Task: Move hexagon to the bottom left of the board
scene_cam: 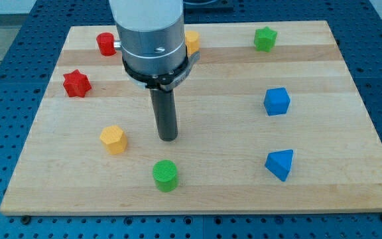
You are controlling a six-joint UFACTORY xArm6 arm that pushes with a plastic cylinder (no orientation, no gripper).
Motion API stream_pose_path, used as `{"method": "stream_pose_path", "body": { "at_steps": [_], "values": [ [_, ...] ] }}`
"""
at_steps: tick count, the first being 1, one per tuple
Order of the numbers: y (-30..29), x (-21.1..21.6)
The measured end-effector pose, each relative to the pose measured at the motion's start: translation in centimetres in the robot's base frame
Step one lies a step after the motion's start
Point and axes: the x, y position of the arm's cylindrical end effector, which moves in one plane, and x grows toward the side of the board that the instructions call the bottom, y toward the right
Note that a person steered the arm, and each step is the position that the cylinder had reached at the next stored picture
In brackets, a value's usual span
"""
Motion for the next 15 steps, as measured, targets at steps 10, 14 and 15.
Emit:
{"method": "stream_pose_path", "body": {
  "at_steps": [10,14,15],
  "values": [
    [-11.3,2.4],
    [-10.7,7.7],
    [-10.2,12.2]
  ]
}}
